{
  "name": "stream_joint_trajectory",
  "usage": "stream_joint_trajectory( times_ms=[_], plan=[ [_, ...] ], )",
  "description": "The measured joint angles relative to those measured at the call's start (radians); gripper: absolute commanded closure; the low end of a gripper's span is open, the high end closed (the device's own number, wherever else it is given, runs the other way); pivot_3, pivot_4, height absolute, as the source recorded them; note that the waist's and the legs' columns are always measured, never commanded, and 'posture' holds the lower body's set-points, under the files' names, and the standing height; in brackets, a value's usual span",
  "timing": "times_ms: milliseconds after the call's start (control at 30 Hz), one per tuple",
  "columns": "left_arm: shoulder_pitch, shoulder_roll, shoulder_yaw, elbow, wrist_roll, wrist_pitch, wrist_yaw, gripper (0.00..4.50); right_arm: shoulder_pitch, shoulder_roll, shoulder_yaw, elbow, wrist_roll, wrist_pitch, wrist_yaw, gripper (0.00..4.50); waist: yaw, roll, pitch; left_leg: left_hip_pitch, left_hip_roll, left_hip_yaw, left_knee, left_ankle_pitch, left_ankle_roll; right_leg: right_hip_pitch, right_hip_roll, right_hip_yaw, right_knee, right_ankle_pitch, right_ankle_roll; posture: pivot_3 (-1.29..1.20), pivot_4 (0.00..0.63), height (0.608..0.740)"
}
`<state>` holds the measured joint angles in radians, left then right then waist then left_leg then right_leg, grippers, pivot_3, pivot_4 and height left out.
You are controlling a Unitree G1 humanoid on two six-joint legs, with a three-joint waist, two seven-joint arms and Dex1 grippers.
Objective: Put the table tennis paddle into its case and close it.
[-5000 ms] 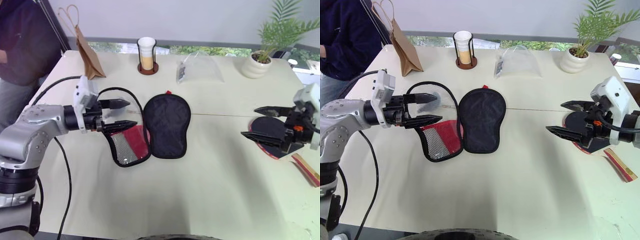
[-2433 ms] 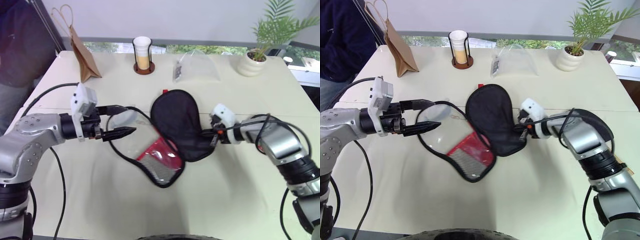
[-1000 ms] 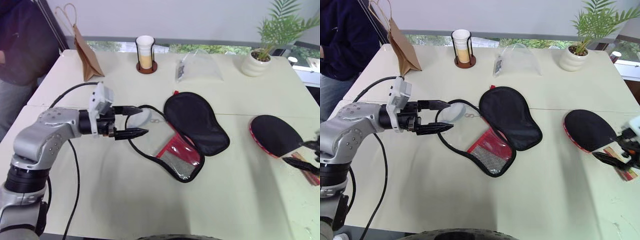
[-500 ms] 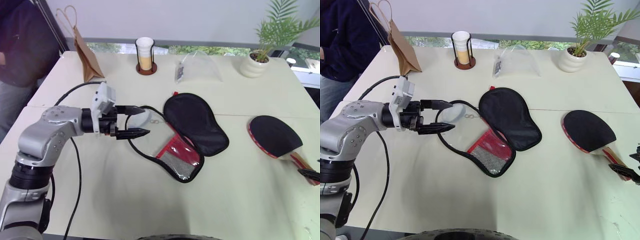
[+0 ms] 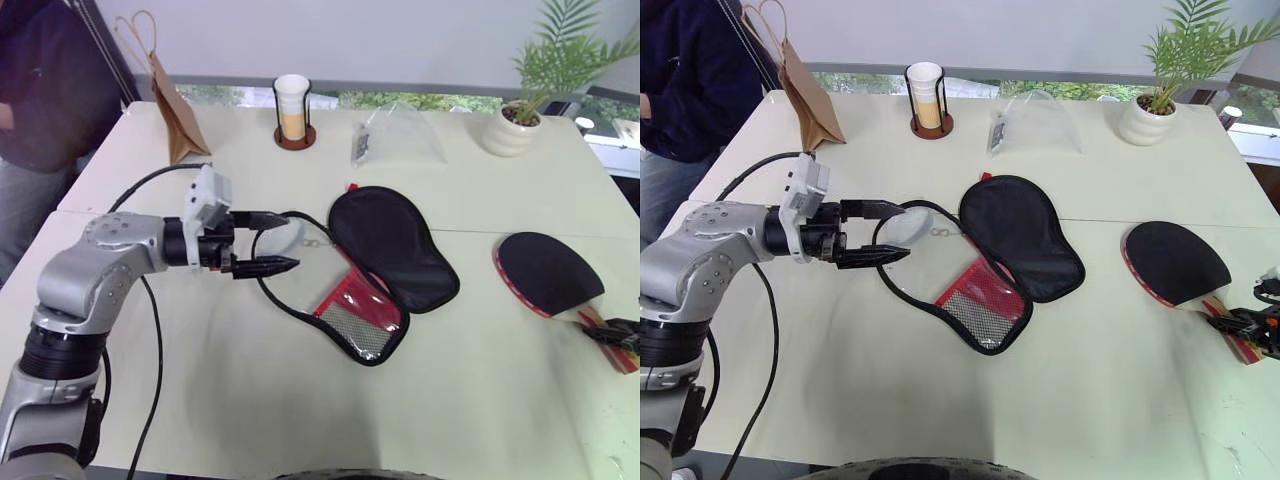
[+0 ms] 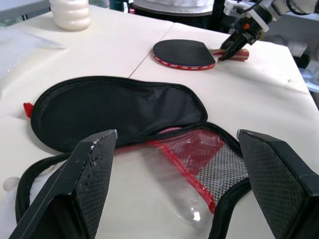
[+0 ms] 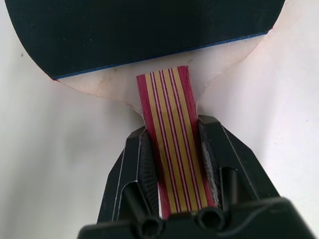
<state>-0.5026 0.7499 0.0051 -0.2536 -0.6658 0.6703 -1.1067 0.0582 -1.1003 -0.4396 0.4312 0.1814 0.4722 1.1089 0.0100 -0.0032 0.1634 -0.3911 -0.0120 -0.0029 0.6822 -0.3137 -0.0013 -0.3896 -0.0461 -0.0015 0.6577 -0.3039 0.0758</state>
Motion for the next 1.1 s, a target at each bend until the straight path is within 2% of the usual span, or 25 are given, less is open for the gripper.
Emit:
stream_joint_trajectory(
  times_ms=[133, 333, 400, 500, 600, 700, 800, 900, 1100],
  plan=[
    [0.001, 0.001, 0.002, -0.004, 0.000, 0.000, 0.002, 0.49, 0.021, 0.006, -0.012, -0.164, 0.046, 0.129, -0.020, 3.69, -0.006, 0.001, 0.000, 0.000, 0.000, 0.000, 0.000, 0.000, 0.000, -0.001, 0.000, 0.000, 0.000, 0.000, 0.000, 0.00, 0.150, 0.740],
    [0.002, -0.004, 0.003, -0.004, 0.000, -0.001, 0.008, 0.49, -0.093, 0.030, -0.028, -0.649, 0.199, 0.471, -0.151, 3.69, -0.003, 0.002, 0.000, -0.001, 0.001, 0.000, -0.001, 0.000, 0.000, -0.003, 0.000, 0.000, 0.001, 0.000, 0.000, 0.00, 0.150, 0.740],
    [0.004, -0.008, 0.005, -0.004, 0.000, -0.001, 0.012, 0.49, -0.174, 0.067, 0.010, -0.765, 0.239, 0.576, -0.215, 3.69, 0.000, 0.001, 0.000, -0.002, 0.000, 0.000, 0.001, 0.000, 0.000, -0.002, 0.000, 0.000, 0.001, 0.000, 0.000, 0.00, 0.150, 0.740],
    [0.007, -0.010, 0.008, -0.003, 0.001, -0.001, 0.019, 0.49, -0.300, 0.144, 0.144, -0.877, 0.273, 0.709, -0.323, 3.69, 0.005, 0.001, 0.001, -0.002, 0.000, -0.001, 0.001, 0.000, 0.000, -0.002, -0.001, 0.000, 0.001, 0.000, 0.000, 0.00, 0.150, 0.740],
    [0.008, -0.014, 0.009, -0.004, 0.001, -0.001, 0.021, 0.49, -0.423, 0.222, 0.273, -0.876, 0.258, 0.786, -0.431, 3.69, 0.003, 0.001, 0.001, -0.004, -0.001, -0.001, 0.001, 0.000, -0.001, -0.005, -0.002, 0.000, 0.002, 0.000, 0.000, 0.00, 0.150, 0.740],
    [0.008, -0.015, 0.009, -0.006, 0.000, 0.000, 0.024, 0.49, -0.516, 0.311, 0.349, -0.855, 0.231, 0.837, -0.529, 3.69, 0.001, 0.001, 0.001, -0.009, -0.001, -0.001, 0.001, 0.004, -0.007, -0.011, -0.002, 0.000, 0.004, 0.000, 0.000, 0.00, 0.150, 0.740],
    [0.015, -0.013, 0.011, -0.013, 0.000, 0.000, 0.030, 0.49, -0.539, 0.351, 0.421, -0.841, 0.215, 0.852, -0.578, 3.69, 0.002, 0.001, 0.000, -0.017, -0.001, -0.001, 0.003, 0.005, -0.008, -0.019, -0.002, 0.000, 0.007, 0.000, 0.000, 0.00, 0.150, 0.740],
    [0.028, -0.011, 0.013, -0.027, -0.001, 0.002, 0.039, 0.49, -0.539, 0.373, 0.468, -0.817, 0.213, 0.870, -0.598, 3.69, 0.001, 0.001, 0.000, -0.017, -0.002, -0.001, 0.003, 0.005, -0.008, -0.019, -0.002, 0.000, 0.007, 0.000, 0.000, 0.00, 0.150, 0.740],
    [0.055, -0.005, 0.022, -0.052, -0.003, 0.003, 0.058, 0.49, -0.564, 0.385, 0.491, -0.785, 0.205, 0.870, -0.620, 3.69, -0.003, 0.001, 0.000, -0.017, -0.002, -0.001, 0.003, 0.005, -0.008, -0.019, -0.002, 0.000, 0.007, 0.000, 0.000, 0.00, 0.150, 0.740]
  ],
)
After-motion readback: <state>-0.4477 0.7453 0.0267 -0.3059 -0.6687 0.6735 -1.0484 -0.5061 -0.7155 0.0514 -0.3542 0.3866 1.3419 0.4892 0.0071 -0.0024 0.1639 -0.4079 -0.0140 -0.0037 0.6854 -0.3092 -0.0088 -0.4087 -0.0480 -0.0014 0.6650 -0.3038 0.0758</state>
